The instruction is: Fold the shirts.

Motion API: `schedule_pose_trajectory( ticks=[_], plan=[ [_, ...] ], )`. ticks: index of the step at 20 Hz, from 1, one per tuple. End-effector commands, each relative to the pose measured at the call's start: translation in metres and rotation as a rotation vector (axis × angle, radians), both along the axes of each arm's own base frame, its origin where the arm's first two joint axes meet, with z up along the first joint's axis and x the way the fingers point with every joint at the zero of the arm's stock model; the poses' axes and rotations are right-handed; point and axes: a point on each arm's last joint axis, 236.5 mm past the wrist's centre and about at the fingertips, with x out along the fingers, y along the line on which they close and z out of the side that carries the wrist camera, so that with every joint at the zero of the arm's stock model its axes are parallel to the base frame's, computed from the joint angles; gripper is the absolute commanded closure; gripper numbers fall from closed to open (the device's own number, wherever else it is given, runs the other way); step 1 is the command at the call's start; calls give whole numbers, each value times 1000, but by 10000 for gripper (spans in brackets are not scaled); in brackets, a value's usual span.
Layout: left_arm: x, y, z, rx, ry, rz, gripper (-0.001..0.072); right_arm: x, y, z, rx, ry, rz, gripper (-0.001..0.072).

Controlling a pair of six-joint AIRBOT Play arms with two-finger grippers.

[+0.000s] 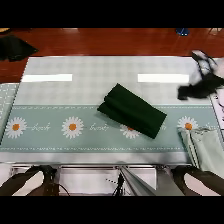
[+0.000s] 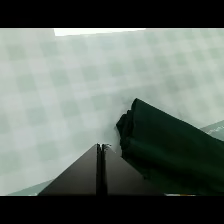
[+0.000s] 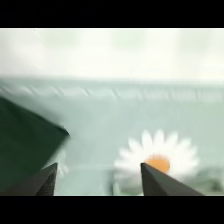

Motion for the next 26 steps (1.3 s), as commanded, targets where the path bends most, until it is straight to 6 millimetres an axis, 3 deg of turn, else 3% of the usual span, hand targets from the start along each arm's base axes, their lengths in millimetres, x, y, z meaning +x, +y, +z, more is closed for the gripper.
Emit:
schedule_pose_trajectory(
  ticks=[1, 4, 7, 11, 14, 15, 16, 17, 19, 22, 24, 26],
  plan=[
    [2, 14, -9, 58, 16, 39, 679, -73, 2, -43, 300, 95, -202, 110],
    [2, 15, -10, 59, 18, 40, 679, -84, 47, -79, 568, 61, -339, 110],
    [2, 14, -10, 53, 24, 41, 679, -68, 72, -100, 685, -29, -437, 110],
    [-2, 12, -15, 55, 49, 27, 679, -44, 87, -113, 661, -133, -467, 112],
    [-2, 13, -15, 55, 50, 27, 679, -37, 101, -132, 627, -119, -486, 124],
    [-2, 12, -15, 55, 52, 26, 679, -35, 106, -138, 617, -113, -487, 188],
    [-3, 12, -16, 56, 55, 24, 679, -33, 110, -140, 614, -115, -478, 416],
    [-3, 12, -16, 56, 56, 24, 679, -27, 112, -133, 625, -128, -471, 654],
    [-3, 12, -17, 56, 57, 24, 679, -9, 114, -95, 641, -207, -348, 680],
    [3, 13, -26, 52, 83, 23, 679, 11, 95, 3, 606, -358, -197, 681],
    [11, 14, -40, 47, 119, 21, 679, 9, 61, 62, 519, -431, -207, 681],
    [19, 15, -58, 40, 165, 20, 679, -9, 16, 108, 365, -473, -235, 681]
  ],
)
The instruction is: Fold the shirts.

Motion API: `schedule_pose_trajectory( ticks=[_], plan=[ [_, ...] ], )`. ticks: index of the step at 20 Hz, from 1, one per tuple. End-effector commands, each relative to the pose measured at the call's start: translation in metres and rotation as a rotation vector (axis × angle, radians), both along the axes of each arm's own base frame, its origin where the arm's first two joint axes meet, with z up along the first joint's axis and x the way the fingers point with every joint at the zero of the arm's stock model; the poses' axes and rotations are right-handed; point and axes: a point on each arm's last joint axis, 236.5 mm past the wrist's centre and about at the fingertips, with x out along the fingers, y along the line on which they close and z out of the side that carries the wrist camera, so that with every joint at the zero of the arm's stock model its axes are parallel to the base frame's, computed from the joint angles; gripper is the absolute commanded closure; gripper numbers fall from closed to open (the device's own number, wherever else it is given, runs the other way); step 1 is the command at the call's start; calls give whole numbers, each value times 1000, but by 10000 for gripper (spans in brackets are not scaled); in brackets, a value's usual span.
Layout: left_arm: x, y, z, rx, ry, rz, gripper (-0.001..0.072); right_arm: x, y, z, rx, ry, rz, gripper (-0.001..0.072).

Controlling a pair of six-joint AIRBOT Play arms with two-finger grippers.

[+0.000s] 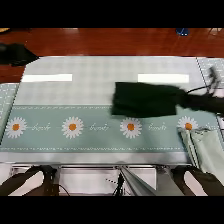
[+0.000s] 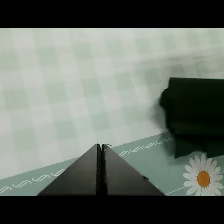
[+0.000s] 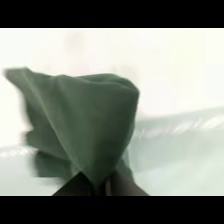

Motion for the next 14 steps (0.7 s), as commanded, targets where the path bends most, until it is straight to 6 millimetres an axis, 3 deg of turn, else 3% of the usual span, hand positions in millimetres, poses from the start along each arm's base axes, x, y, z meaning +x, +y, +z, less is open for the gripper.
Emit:
schedule_pose_trajectory(
  ticks=[1, 3, 5, 6, 9, 14],
  plan=[
    [14, 2, -29, -11, 74, -1, 679, -44, -72, 72, -250, 32, -98, 681],
    [23, 4, -53, -20, 132, 0, 679, -86, -116, 79, -370, 161, -187, 681],
    [31, 5, -78, -30, 193, -1, 679, -138, -148, 65, -442, 374, -252, 683],
    [34, 5, -89, -33, 218, -3, 679, -160, -159, 59, -466, 462, -267, 683],
    [41, 6, -117, -39, 278, -9, 679, -183, -177, 55, -457, 543, -372, 683],
    [66, 14, -138, -43, 257, 44, 679, -261, -212, 57, -545, 818, -604, 683]
  ],
)
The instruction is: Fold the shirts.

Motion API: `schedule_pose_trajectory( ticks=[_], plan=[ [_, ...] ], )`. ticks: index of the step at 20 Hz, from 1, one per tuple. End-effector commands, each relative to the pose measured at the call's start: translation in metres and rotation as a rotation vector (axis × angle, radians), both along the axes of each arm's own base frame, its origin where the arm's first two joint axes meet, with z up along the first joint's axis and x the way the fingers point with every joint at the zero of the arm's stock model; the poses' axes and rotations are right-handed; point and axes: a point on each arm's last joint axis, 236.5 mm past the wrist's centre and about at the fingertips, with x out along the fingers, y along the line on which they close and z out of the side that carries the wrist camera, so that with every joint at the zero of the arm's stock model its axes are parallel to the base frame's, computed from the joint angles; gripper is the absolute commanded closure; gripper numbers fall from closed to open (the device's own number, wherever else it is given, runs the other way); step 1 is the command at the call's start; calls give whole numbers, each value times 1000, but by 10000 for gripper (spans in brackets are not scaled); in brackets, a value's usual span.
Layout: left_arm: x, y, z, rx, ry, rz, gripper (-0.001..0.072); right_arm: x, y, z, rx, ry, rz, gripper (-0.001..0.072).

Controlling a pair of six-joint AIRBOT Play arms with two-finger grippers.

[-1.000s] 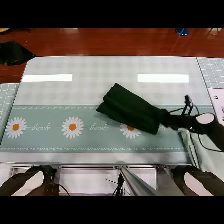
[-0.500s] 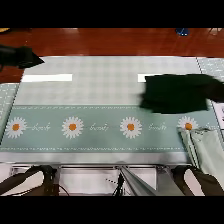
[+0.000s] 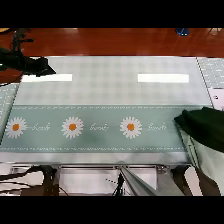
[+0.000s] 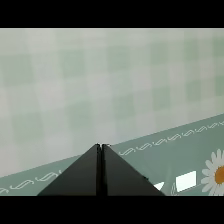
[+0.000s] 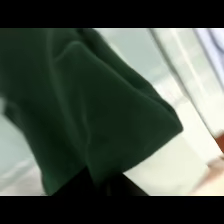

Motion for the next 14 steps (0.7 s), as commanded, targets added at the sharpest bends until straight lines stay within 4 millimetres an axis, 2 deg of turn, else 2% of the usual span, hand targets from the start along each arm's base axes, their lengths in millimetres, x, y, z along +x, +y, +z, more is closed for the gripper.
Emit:
schedule_pose_trajectory(
  ticks=[1, 3, 4, 8, 11, 12, 13, 14],
  plan=[
    [22, 8, -16, 6, -27, 46, 679, -66, -24, 10, -106, 182, -204, 683],
    [33, 12, -20, 12, -52, 69, 679, -93, -33, 17, -162, 220, -295, 683],
    [37, 14, -21, 15, -63, 79, 679, -101, -32, 13, -154, 228, -328, 683],
    [45, 18, -19, 52, -122, 44, 679, -120, -18, -27, -27, 308, -367, 682],
    [45, 18, -19, 67, -136, 18, 679, -163, -25, -33, -75, 493, -437, 680],
    [45, 18, -19, 67, -136, 19, 679, -170, -28, -35, -87, 512, -450, 680],
    [45, 18, -19, 67, -136, 19, 679, -172, -29, -39, -85, 515, -456, 620],
    [45, 18, -19, 67, -136, 19, 678, -174, -28, -42, -76, 522, -461, 398]
  ],
)
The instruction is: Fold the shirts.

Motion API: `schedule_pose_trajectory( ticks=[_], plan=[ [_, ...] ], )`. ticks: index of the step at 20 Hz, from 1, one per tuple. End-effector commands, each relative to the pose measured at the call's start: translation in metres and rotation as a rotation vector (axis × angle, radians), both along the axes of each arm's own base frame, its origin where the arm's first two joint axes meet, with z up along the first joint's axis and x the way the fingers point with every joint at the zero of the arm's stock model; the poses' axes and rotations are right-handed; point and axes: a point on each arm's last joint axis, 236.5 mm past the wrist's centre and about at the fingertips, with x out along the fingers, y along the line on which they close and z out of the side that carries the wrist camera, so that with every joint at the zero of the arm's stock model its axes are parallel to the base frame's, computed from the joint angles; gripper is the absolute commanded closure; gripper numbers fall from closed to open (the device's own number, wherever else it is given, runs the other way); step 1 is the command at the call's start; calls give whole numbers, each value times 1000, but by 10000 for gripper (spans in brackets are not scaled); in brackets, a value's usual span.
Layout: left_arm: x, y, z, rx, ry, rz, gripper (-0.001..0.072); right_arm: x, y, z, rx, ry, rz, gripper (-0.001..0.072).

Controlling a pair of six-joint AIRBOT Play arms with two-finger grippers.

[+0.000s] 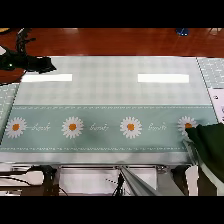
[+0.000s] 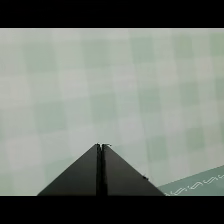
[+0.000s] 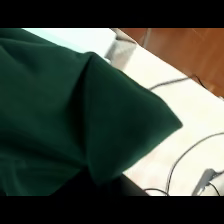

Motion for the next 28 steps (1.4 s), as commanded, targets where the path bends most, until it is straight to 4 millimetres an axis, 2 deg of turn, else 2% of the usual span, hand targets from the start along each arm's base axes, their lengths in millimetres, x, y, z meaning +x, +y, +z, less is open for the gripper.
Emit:
schedule_pose_trajectory(
  ticks=[1, 3, 4, 5, 6, 7, 8, 9, 10, 11, 13, 14, 15, 16, 17, 18, 20, 22, 26, 28],
  plan=[
    [2, 1, 0, 10, -12, -9, 679, -22, -2, -9, 5, 82, -33, 235],
    [1, 1, 0, 10, -12, -10, 679, -17, -7, -11, -4, 70, -2, 209],
    [1, 1, 0, 9, -9, -12, 679, -10, -12, -14, -18, 40, 19, 210],
    [-2, -1, -1, 7, 0, -18, 679, 6, -16, -21, -20, -27, 59, 216],
    [-5, -3, -1, 4, 13, -28, 678, 35, -16, -29, 7, -142, 133, 216],
    [-10, -6, -1, -1, 29, -41, 653, 74, -13, -34, 47, -278, 240, 216],
    [-16, -11, -1, -19, 48, -58, 482, 112, -7, -33, 74, -395, 331, 216],
    [-24, -22, 3, -65, 76, -77, 235, 149, -1, -26, 92, -494, 423, 216],
    [-33, -34, 8, -117, 107, -94, 186, 187, 9, -13, 101, -584, 526, 216],
    [-42, -43, 12, -134, 127, -127, 191, 224, 21, 3, 97, -666, 633, 216],
    [-58, -49, 19, -30, 129, -176, 266, 291, 58, 35, 91, -817, 833, 210],
    [-66, -41, 21, 87, 131, -154, 266, 317, 80, 47, 100, -883, 890, 125],
    [-72, -32, 26, 202, 125, -137, 266, 340, 106, 53, 121, -929, 948, 107],
    [-77, -29, 33, 287, 110, -126, 237, 356, 130, 52, 151, -940, 1010, 103],
    [-82, -35, 41, 319, 93, -123, 27, 366, 153, 42, 193, -912, 1076, 102],
    [-88, -47, 45, 318, 96, -132, -1, 369, 173, 25, 245, -854, 1123, 102],
    [-102, -68, 40, 311, 143, -169, -1, 364, 197, -7, 343, -726, 1170, 101],
    [-107, -78, 38, 335, 150, -178, -1, 360, 210, -28, 409, -650, 1185, 102],
    [-103, -62, 36, 467, 137, -126, 3, 359, 209, -36, 411, -617, 1174, 103],
    [-103, -62, 36, 467, 138, -127, 4, 359, 206, -36, 401, -605, 1177, 104]
  ],
)
